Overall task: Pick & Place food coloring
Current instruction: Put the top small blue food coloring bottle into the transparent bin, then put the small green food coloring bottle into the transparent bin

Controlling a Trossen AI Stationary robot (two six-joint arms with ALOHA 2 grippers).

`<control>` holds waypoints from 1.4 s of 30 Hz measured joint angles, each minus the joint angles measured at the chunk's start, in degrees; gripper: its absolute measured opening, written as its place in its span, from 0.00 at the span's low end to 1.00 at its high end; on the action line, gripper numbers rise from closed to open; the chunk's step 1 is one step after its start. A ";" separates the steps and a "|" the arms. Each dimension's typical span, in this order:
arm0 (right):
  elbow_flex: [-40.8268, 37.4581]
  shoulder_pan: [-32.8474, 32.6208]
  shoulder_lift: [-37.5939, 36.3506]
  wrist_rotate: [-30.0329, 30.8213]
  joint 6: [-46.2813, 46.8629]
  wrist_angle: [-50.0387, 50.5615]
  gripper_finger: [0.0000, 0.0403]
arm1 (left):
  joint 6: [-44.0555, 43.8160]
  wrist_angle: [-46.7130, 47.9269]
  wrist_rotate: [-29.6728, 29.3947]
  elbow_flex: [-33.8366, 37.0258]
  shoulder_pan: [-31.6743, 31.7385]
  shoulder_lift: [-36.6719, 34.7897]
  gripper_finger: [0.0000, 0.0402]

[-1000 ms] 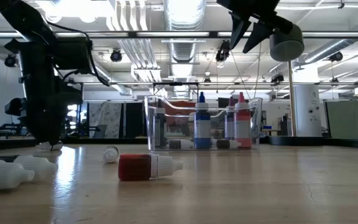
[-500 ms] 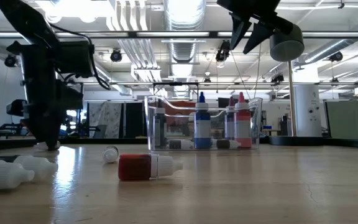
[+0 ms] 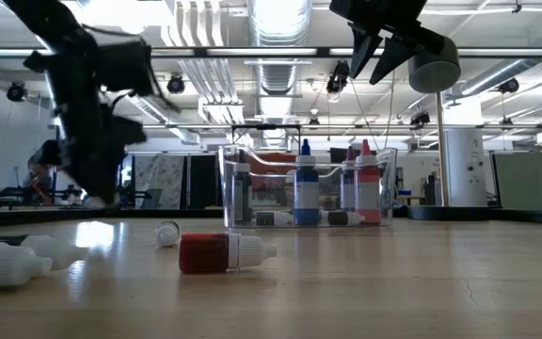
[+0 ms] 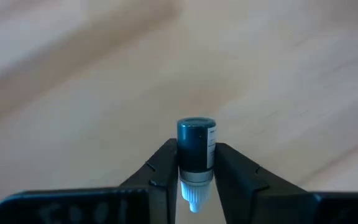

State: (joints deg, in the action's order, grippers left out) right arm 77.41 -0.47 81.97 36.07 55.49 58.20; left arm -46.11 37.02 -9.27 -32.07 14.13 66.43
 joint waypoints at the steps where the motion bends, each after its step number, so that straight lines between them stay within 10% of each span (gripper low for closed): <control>1: 0.00 0.00 0.00 0.02 -0.11 -0.01 0.46 | 1.06 -0.47 -0.50 -1.07 -0.05 -0.78 0.15; 11: 0.00 0.00 0.00 0.02 -1.26 0.17 0.46 | 20.21 -24.58 3.97 -15.03 -0.36 -1.56 0.14; 24: 0.00 0.00 -0.02 -0.09 -0.76 2.57 0.46 | 30.24 -14.52 8.03 -33.74 -0.80 19.04 0.28; 42: -0.24 -0.02 -0.07 -5.08 -4.60 0.01 0.46 | 29.47 0.45 1.46 -27.00 -5.67 0.37 0.41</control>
State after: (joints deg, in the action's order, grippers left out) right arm 77.16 -0.49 81.91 31.00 50.89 58.21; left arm -16.64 37.47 -7.81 -59.07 8.46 66.79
